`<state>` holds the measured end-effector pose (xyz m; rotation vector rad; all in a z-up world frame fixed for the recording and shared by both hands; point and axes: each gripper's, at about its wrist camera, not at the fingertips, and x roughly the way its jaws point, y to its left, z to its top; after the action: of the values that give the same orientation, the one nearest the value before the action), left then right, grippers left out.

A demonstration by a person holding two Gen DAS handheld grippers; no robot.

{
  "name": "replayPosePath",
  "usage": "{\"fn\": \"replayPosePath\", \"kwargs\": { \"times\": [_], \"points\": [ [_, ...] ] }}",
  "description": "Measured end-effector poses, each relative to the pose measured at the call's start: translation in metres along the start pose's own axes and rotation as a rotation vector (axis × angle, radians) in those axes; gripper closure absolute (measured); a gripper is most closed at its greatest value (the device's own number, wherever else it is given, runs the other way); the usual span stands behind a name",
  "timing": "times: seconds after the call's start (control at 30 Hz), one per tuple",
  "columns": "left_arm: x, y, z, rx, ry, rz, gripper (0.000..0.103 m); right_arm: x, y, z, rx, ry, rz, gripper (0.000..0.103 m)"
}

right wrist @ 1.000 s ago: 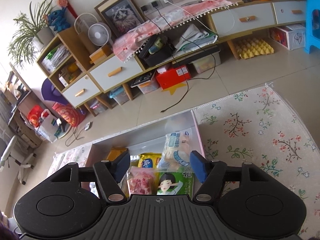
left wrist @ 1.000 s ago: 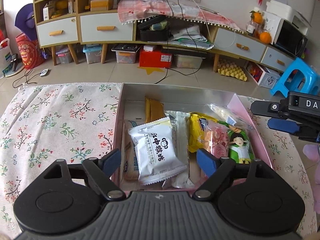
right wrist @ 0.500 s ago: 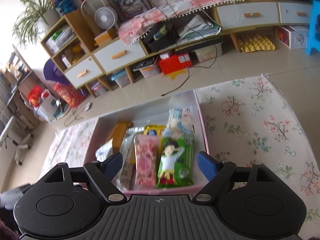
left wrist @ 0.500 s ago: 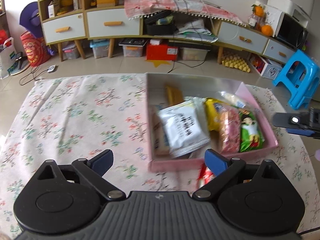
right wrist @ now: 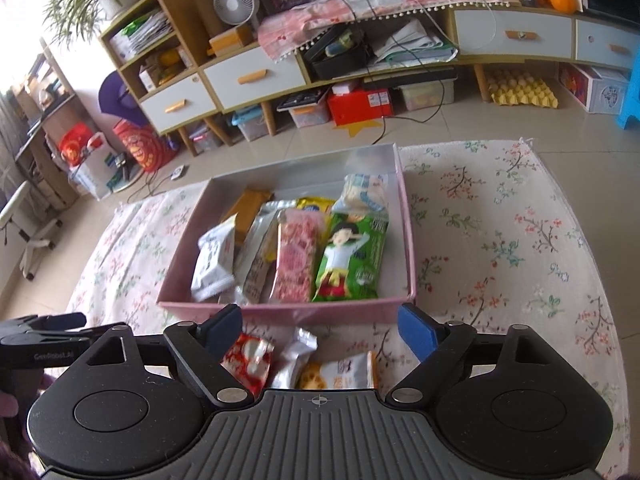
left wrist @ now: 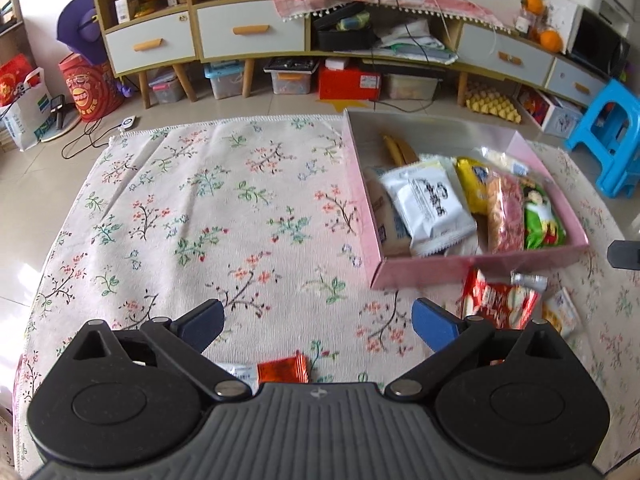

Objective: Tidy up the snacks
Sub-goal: 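Withdraw both open tools from the box toward the remaining snacks, then grasp the orange-and-silver packet with the left tool while the right tool grasps a red candy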

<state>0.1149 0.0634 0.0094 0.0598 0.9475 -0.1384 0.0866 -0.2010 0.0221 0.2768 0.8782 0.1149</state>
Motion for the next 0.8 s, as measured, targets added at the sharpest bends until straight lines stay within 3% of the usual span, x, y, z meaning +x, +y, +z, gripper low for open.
{"fn": "replayPosePath", "kwargs": {
  "times": [0.33,0.63,0.8],
  "points": [
    [0.009,0.006,-0.019,0.093,0.062,0.012,0.003,0.006,0.023,-0.027,-0.084,0.09,0.032,0.013],
    [0.021,0.026,-0.028,0.053,0.195,0.066,0.005,0.028,0.031,-0.044,-0.072,0.237,0.009,0.013],
    [0.024,0.035,-0.031,0.0,0.233,0.043,0.012,0.037,0.039,-0.05,-0.077,0.292,0.01,0.013]
  ]
}}
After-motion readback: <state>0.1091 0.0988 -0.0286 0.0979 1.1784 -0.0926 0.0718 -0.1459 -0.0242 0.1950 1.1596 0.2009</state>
